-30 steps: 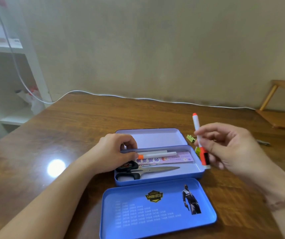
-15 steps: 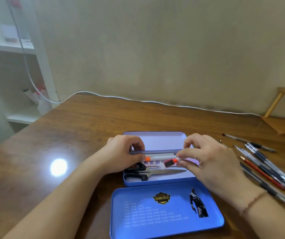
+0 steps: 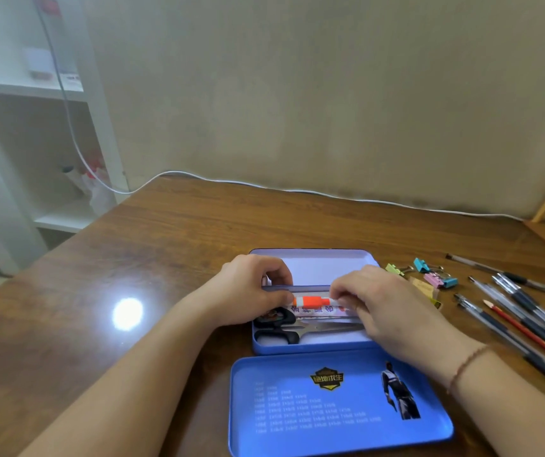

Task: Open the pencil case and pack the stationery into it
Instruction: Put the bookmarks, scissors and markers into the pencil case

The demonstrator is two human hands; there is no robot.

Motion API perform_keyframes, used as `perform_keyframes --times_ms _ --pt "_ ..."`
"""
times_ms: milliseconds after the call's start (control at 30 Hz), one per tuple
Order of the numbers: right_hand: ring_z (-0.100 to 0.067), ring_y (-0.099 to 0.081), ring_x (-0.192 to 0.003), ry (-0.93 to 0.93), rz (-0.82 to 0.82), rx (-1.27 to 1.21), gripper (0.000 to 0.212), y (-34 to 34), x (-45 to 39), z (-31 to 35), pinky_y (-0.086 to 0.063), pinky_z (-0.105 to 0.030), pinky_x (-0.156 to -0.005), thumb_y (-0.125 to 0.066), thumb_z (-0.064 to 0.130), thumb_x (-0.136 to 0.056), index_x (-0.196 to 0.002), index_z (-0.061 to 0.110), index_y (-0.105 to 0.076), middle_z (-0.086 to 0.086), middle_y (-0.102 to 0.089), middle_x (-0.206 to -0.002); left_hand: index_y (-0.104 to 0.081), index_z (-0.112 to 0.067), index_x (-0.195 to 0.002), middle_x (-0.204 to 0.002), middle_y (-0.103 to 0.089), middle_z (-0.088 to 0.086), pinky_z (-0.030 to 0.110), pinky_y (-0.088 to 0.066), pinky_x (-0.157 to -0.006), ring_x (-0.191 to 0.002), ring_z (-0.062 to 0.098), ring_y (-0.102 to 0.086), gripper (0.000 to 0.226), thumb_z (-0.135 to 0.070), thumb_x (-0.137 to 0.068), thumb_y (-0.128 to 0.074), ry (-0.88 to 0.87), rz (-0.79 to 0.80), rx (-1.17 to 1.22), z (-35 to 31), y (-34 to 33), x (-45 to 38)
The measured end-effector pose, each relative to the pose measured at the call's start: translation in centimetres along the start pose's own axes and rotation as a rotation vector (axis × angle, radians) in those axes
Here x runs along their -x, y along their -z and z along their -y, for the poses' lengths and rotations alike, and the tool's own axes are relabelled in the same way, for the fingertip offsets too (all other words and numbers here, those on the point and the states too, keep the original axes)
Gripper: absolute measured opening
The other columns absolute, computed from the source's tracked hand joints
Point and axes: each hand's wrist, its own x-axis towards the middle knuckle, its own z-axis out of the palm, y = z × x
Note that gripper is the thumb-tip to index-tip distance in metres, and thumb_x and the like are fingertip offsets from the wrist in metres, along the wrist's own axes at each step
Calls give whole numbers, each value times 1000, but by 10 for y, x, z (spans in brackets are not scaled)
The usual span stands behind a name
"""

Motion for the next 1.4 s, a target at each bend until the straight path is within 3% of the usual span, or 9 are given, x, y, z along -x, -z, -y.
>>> perform_keyframes --times_ms 200,300,500,733,933,1167,1400 --pt "-11 -50 -82 -5 -23 28 8 -1 -6 5 -38 -24 -64 -63 27 -91 -92 28 -70 13 -55 -91 -63 -38 -87 -85 -62 -19 23 -37 -68 -76 3 -53 10 -38 -82 -72 -9 0 -9 0 -1 0" --pt "-8 -53 -86 -36 -26 15 12 4 -2 3 -47 -28 -71 -57 41 -92 -91 33 -66 14 -61 -87 -63 -38 -86 -84 -61 -18 23 -38 -67 -76 4 -53 10 -37 -82 -72 -4 -2 -6 0 -1 1" --pt "-3 -55 -83 -106 74 -87 6 10 0 -3 -53 -33 -74 -66 41 -86 -84 36 -67 17 -61 -84 -65 -37 -87 -87 -63 -18 24 -40 -69 -81 8 -56 9 -37 -82 -73 -1 -11 5 1 -2 0" --pt "-4 -56 -80 -142 5 -44 15 4 -3 -2 -52 -28 -69 -60 46 -88 -91 33 -68 14 -62 -82 -64 -37 -84 -82 -61 -19 24 -39 -67 -77 5 -54 7 -37 -83 -72 -16 -4 -4 -1 -1 1" --pt "-3 -56 -84 -145 107 -102 18 10 -1 -4 -54 -34 -74 -68 49 -81 -89 34 -73 17 -62 -86 -64 -38 -83 -85 -64 -15 24 -40 -69 -78 6 -55 8 -37 -82 -72 -21 -3 3 0 -1 1" --pt "-7 -56 -90 -74 11 14 14 5 -4 2 -52 -32 -76 -64 44 -87 -93 34 -72 16 -64 -92 -66 -34 -84 -83 -65 -17 25 -42 -70 -78 6 -56 6 -34 -82 -72 -29 -9 12 1 -2 1" --pt "-3 -57 -77 -101 51 -66 18 21 6 -5 -51 -31 -70 -67 51 -82 -93 37 -68 18 -61 -78 -68 -34 -85 -80 -65 -15 28 -47 -71 -76 7 -58 9 -42 -82 -70 -25 -22 50 3 -2 1"
